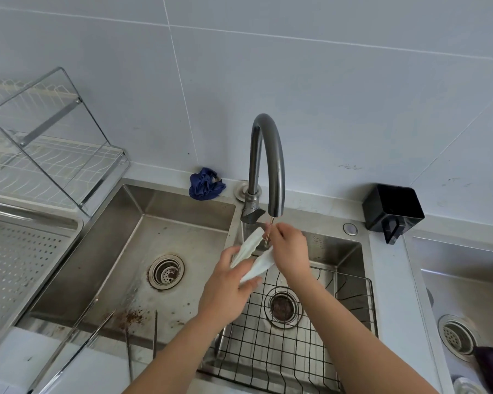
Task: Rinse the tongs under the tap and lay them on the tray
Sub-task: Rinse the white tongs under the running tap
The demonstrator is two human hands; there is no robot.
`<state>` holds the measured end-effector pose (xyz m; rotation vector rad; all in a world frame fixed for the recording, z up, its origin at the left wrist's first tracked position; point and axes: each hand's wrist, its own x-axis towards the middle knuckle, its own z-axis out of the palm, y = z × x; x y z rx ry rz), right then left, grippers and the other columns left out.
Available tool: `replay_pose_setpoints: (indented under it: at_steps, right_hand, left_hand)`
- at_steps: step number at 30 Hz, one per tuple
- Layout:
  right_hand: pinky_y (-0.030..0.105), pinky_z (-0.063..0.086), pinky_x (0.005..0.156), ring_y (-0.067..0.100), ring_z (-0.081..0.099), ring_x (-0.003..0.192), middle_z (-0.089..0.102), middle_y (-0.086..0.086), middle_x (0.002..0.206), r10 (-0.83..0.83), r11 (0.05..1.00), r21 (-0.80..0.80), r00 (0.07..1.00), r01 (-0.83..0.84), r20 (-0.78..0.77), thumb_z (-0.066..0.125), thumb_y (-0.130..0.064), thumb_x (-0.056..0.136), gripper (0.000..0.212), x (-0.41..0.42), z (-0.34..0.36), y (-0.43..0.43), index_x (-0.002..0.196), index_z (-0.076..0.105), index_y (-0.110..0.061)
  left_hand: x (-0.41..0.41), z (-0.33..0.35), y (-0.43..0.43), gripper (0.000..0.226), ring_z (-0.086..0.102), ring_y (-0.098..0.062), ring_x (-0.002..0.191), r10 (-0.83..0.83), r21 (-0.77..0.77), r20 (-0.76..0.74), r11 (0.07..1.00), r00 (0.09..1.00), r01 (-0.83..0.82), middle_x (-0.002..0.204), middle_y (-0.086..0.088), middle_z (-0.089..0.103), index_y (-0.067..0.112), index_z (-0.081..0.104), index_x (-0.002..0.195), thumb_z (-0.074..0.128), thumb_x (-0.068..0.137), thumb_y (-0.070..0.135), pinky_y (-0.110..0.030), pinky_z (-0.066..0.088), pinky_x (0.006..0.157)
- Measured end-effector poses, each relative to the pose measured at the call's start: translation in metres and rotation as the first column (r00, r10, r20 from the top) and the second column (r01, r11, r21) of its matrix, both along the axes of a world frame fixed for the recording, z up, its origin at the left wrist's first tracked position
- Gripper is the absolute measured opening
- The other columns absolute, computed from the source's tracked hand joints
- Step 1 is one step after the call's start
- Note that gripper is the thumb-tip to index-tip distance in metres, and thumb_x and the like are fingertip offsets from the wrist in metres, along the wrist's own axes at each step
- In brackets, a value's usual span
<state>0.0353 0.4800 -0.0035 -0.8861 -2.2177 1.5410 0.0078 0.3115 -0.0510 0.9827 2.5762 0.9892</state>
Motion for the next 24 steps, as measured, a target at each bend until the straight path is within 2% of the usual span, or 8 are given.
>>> replay_pose_setpoints:
  at_steps: [3,5,9,12,15,18,22,24]
  right_hand:
    - [0.034,0.051,0.062,0.02,0.063,0.067,0.069,0.004,0.071,-0.164,0.766,-0.64,0.98,0.056,-0.11,0.052,-0.042,0.105,0.045,0.005,0.003,0.002,0.074,0.074,-0.017]
    - [0.036,0.059,0.069,0.025,0.073,0.086,0.077,0.011,0.093,-0.224,0.576,-0.817,0.959,-0.011,-0.171,0.053,-0.044,0.103,0.041,0.007,0.003,-0.003,0.091,0.075,-0.012]
    - [0.032,0.058,0.074,0.016,0.07,0.083,0.073,-0.001,0.086,0.032,0.865,-0.475,0.963,-0.162,-0.269,0.068,-0.03,0.092,0.008,0.008,0.004,-0.005,0.086,0.073,-0.029]
    - [0.031,0.054,0.059,0.008,0.062,0.063,0.065,-0.006,0.065,0.089,0.954,-0.264,0.975,-0.142,-0.203,0.07,-0.028,0.095,0.024,0.004,0.013,0.003,0.072,0.068,-0.025]
    - [0.031,0.046,0.055,0.009,0.058,0.058,0.062,-0.006,0.062,0.143,0.977,-0.132,0.975,-0.167,-0.17,0.052,-0.039,0.104,0.039,0.002,0.024,0.007,0.072,0.068,-0.023]
    - [0.033,0.06,0.07,0.008,0.071,0.08,0.075,-0.01,0.087,0.123,0.974,-0.167,0.974,-0.155,-0.191,0.053,-0.05,0.094,0.02,0.012,0.027,0.015,0.089,0.07,-0.04]
    - [0.037,0.059,0.083,0.002,0.064,0.091,0.068,-0.009,0.106,-0.269,0.962,0.039,0.962,0.271,-0.05,0.066,-0.036,0.095,0.023,0.039,0.01,0.018,0.115,0.063,-0.027]
    - [0.042,0.061,0.087,0.011,0.066,0.099,0.066,-0.001,0.117,-0.154,0.958,-0.234,0.985,0.168,0.076,0.066,-0.045,0.094,0.041,0.05,0.002,0.004,0.127,0.056,-0.023]
  left_hand:
    - [-0.003,0.003,0.009,0.025,0.055,-0.012,0.104,0.017,0.049,0.036,0.999,0.999,-0.019,0.145,0.013,0.03,0.034,0.059,0.111,0.066,0.09,0.043,-0.033,0.053,0.071]
    - [-0.006,0.007,0.017,0.024,0.054,-0.014,0.106,0.03,0.085,0.102,0.996,0.994,-0.039,0.144,0.01,0.031,0.026,0.06,0.112,0.066,0.092,0.036,-0.035,0.054,0.077]
    - [-0.015,0.013,0.031,0.029,0.058,-0.019,0.1,0.059,0.047,0.212,0.996,0.975,-0.071,0.137,-0.002,0.042,0.015,0.058,0.121,0.061,0.093,0.014,-0.032,0.051,0.079]
    - [-0.017,0.017,0.042,0.026,0.057,-0.01,0.09,0.062,0.041,0.324,0.996,0.944,-0.079,0.117,-0.003,0.054,0.016,0.062,0.113,0.063,0.088,0.01,-0.02,0.044,0.069]
    - [-0.012,0.018,0.053,0.031,0.061,-0.014,0.099,0.046,0.137,0.461,0.983,0.886,-0.123,0.113,-0.003,0.061,0.019,0.064,0.113,0.068,0.085,0.004,-0.027,0.051,0.081]
    - [-0.01,0.019,0.054,0.031,0.068,-0.029,0.106,0.068,0.285,0.751,0.864,0.657,-0.415,0.111,-0.01,0.072,0.017,0.062,0.112,0.064,0.089,-0.003,-0.046,0.055,0.092]
    - [-0.016,0.023,0.048,0.031,0.072,-0.04,0.101,-0.127,0.372,0.903,0.711,0.411,-0.597,0.11,-0.021,0.075,0.006,0.054,0.124,0.062,0.095,0.001,-0.049,0.055,0.09]
    - [-0.015,0.028,0.05,0.029,0.071,-0.038,0.106,-0.203,0.385,0.916,0.684,0.345,-0.619,0.115,-0.021,0.073,0.006,0.058,0.124,0.061,0.096,0.003,-0.046,0.054,0.09]
